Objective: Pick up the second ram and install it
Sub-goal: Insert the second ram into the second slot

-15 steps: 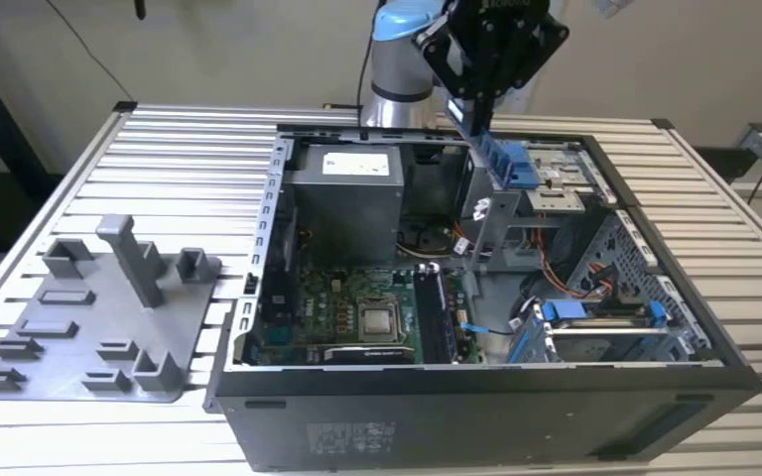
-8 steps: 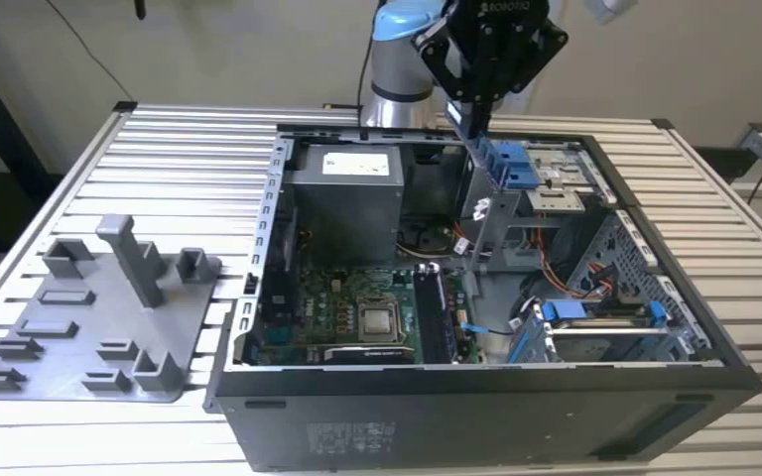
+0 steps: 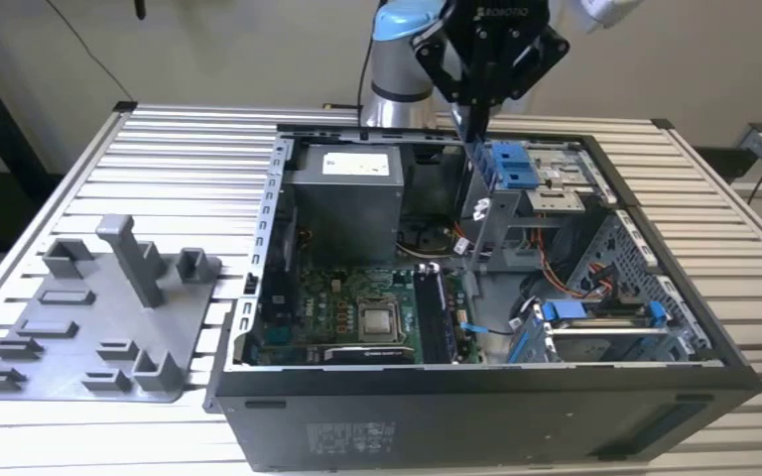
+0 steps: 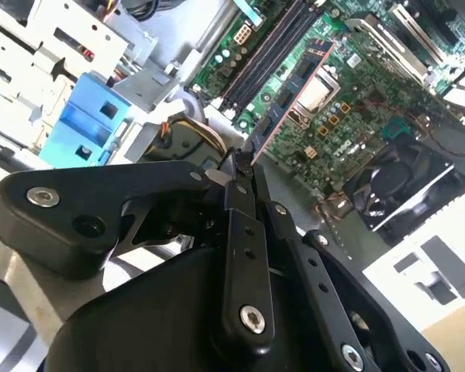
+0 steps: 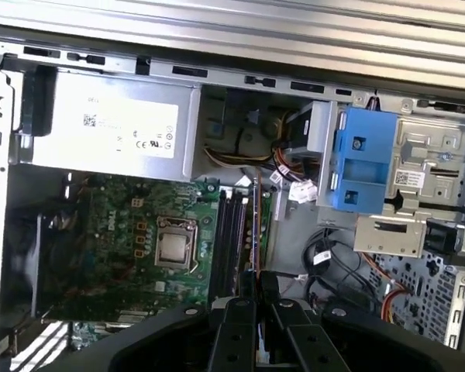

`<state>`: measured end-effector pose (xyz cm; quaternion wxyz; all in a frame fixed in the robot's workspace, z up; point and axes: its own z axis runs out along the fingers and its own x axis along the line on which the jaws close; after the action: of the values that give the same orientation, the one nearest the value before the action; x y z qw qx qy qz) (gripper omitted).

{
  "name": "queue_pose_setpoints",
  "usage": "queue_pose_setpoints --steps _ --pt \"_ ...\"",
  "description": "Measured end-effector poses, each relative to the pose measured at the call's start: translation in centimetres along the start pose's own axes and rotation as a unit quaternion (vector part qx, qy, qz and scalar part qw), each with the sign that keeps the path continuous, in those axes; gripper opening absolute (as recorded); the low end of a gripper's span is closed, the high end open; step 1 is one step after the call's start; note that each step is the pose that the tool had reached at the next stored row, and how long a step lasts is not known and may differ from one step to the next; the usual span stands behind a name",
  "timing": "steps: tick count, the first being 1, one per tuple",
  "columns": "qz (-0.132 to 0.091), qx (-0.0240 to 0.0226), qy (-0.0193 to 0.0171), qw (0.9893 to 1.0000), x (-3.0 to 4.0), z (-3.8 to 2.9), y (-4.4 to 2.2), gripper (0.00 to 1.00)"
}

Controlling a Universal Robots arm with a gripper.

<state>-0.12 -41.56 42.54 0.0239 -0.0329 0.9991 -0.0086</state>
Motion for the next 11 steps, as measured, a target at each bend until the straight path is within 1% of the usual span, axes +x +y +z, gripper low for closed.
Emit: queue_pose_setpoints --steps 2,5,8,9,11 --pt "0.017 0.0008 0.0003 0.9999 0.00 0.08 0.00 0.14" --pt "0.037 0.0018 0.0007 0.9993 0.00 0.15 0.00 0.14" --pt "0.039 0.0019 0.0013 0.9992 -0.05 0.18 0.00 0.14" --pt "0.040 0.0019 0.0025 0.9992 -0.12 0.20 0.00 0.14" --pt "0.040 0.0018 0.0082 0.9991 -0.29 0.22 -0.01 0.14"
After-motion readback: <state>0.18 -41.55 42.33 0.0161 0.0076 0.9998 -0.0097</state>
